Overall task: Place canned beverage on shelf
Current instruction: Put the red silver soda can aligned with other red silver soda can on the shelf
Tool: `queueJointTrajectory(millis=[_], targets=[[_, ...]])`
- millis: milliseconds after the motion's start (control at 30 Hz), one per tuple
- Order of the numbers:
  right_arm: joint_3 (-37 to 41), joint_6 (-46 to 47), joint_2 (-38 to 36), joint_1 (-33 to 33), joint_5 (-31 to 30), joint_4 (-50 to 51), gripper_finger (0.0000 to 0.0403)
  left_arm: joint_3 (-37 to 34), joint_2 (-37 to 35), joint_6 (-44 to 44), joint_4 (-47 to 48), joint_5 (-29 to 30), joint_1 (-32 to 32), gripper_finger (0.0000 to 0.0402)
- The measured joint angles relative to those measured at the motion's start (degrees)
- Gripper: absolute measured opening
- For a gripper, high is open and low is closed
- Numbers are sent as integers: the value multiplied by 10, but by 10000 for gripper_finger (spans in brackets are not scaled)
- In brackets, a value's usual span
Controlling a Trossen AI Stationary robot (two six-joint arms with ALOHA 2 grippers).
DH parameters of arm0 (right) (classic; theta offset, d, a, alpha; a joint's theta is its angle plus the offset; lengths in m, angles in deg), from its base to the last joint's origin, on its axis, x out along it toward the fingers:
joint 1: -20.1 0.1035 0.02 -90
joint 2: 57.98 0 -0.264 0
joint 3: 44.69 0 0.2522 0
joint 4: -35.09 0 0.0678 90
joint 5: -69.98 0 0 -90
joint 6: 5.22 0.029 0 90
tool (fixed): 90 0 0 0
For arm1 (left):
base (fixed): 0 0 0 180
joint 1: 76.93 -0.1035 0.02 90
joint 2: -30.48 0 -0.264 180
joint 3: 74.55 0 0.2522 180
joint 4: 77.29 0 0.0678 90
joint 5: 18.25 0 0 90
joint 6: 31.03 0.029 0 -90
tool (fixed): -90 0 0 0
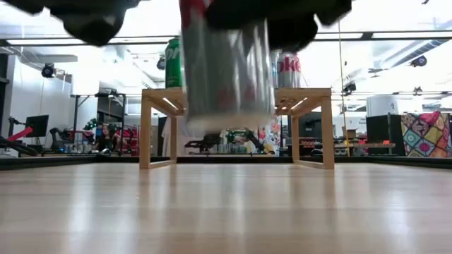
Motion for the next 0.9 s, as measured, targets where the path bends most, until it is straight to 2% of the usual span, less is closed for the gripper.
queueJointTrajectory(millis=[300, 533, 700, 900], targets=[[24, -59, -145, -32, 24, 121, 280, 0, -73, 72, 8, 0, 0, 0], [102, -114, -283, -100, 128, 117, 280, 0, -131, 127, 11, 3, -1, 0], [174, -134, -381, -155, 146, 117, 280, 0, -166, 164, 14, 53, -1, 0], [236, -127, -503, -209, 148, 125, 280, 0, -201, 234, 16, 148, -5, 0]])
